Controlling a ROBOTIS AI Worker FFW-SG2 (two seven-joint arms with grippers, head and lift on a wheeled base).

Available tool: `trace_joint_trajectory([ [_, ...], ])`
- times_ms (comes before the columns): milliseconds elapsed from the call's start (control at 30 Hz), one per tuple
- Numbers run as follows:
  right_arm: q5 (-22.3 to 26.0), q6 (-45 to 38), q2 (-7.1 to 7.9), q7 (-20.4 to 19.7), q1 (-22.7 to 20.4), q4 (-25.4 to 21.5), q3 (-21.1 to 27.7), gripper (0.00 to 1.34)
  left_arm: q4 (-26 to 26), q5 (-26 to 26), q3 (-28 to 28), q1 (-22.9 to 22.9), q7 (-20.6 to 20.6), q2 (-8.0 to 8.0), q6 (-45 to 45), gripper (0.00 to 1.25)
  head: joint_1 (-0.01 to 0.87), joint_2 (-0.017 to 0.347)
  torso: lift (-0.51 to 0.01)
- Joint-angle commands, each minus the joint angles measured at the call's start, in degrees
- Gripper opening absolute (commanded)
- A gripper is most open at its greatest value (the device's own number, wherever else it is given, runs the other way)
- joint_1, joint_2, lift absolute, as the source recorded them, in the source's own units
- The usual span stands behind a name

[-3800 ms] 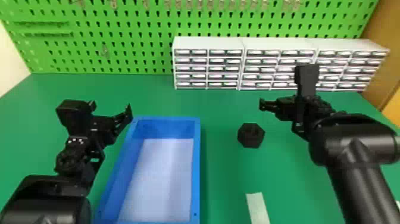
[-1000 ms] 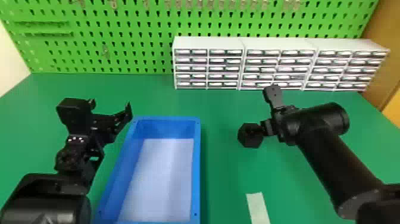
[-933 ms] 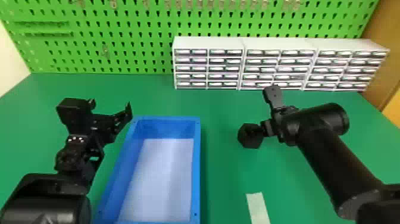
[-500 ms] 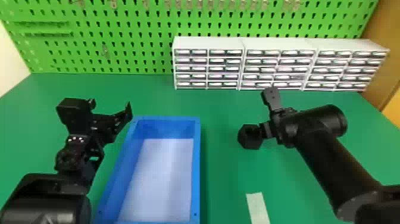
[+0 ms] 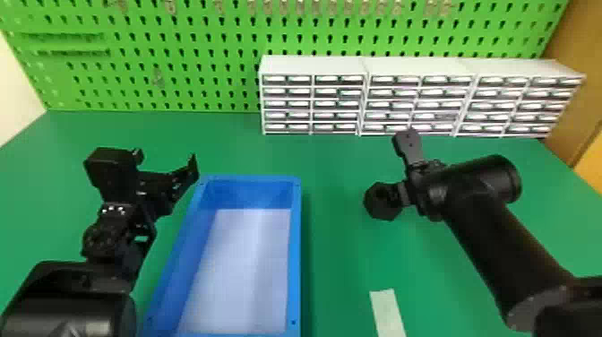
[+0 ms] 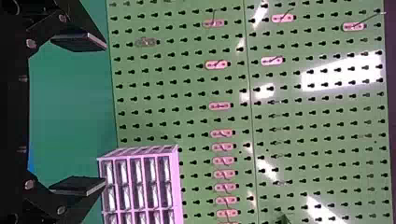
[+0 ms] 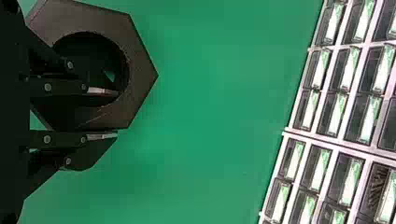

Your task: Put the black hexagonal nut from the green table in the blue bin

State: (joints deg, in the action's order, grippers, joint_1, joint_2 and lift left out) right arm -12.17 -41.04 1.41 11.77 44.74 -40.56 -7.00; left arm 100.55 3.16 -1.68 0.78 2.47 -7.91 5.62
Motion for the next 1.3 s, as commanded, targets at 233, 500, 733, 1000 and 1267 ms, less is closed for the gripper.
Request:
trace_joint_trajectory([
  [233,0.22,-0.97,0.0,0.09,-0.09,-0.04,-0.56,0.19,0.0,0.0,-0.08,0.01,-0.01,0.0,0.0,1.0,0.686,0.052,-0.097],
  [500,0.31,-5.45,0.0,0.89,-0.53,-4.17,-1.44,0.19,0.0,0.0,-0.34,0.36,0.08,0.0,-0.09,1.0,0.686,0.052,-0.097],
  [733,-2.95,-9.76,0.35,3.79,-0.53,-9.8,-0.64,0.19,0.09,0.0,-0.34,0.36,0.08,0.0,-0.09,1.0,0.686,0.052,-0.097],
  [1000,-8.13,-16.09,0.61,9.15,-1.24,-19.46,0.76,0.19,0.18,0.0,-0.51,0.54,-0.01,0.0,-0.17,1.0,0.686,0.052,-0.097],
  [1267,-13.76,-22.15,0.61,16.35,-2.29,-30.19,0.32,0.19,0.26,0.0,-0.6,0.63,-0.01,0.0,-0.17,1.0,0.686,0.052,-0.097],
])
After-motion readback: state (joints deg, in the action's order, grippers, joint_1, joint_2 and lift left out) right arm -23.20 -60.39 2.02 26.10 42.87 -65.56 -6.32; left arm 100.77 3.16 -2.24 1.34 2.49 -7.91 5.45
